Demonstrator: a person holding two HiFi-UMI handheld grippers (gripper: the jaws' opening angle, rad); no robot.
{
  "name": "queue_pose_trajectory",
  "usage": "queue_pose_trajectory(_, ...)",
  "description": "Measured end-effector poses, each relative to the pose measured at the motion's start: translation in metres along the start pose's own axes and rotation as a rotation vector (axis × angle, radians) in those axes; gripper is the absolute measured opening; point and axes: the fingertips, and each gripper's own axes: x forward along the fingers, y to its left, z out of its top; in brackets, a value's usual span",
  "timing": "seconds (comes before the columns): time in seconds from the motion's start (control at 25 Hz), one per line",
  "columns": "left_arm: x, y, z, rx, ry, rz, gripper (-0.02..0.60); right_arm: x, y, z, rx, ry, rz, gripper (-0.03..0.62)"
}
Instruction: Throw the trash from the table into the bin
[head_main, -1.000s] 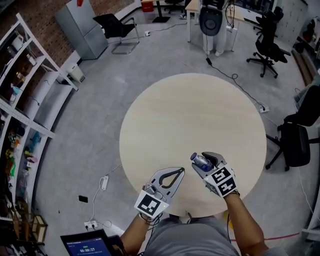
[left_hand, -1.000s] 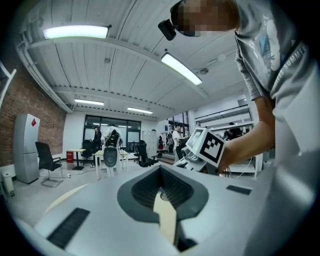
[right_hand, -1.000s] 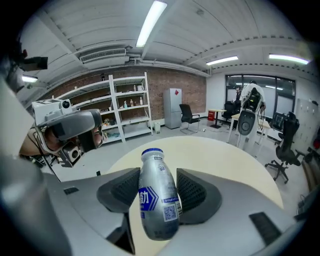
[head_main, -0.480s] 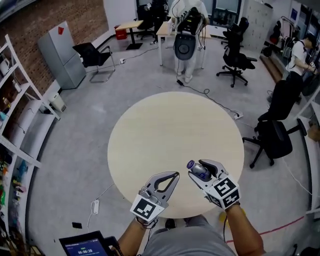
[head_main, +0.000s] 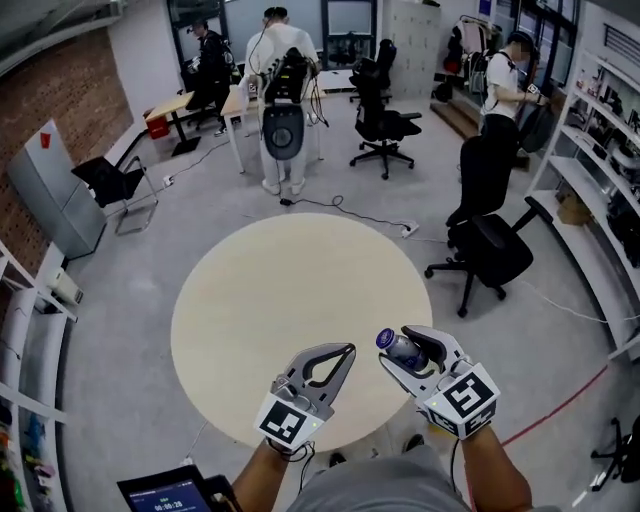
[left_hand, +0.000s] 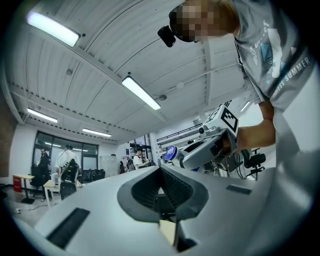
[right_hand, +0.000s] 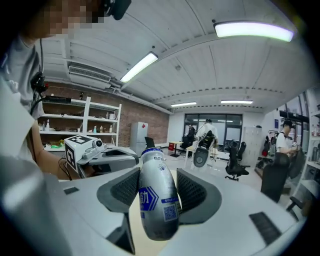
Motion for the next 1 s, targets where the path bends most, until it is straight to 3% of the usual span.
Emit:
queue_pose_trajectory(0.24,0.081,-0.057,0.006,-0.085,-0.057,-0.132,0.043,-0.086,-0.056,-0.027,0.061,-0.014,-0.153,0.233)
queue_pose_trajectory(0.44,0.176,-0.152,-0.011,-0.141,-0.040,-0.282,0.043,-0.193,-0.119,-0.075,0.112,0.004,-0.282,0.233)
queue_pose_trajectory(0.6,0.247,-0.247,-0.024,-0.178,-0.013,-0.462,0.043,-0.287,-0.163,-0.133,0.223,0.022,-0.428,0.233)
queue_pose_trajectory(0.88,0.348,-0.380,-0.075,-0.221,0.064,-0.687,0.043,-0.403,-0.225,-0.242,0.401,0.062,-0.596,0.233)
queue_pose_trajectory(1.0,0.380,-0.427,-0.114,-0.168,0.122,-0.794,0.043,-0.430,-0.251,-0.294,0.474,0.070,-0.635,0.233)
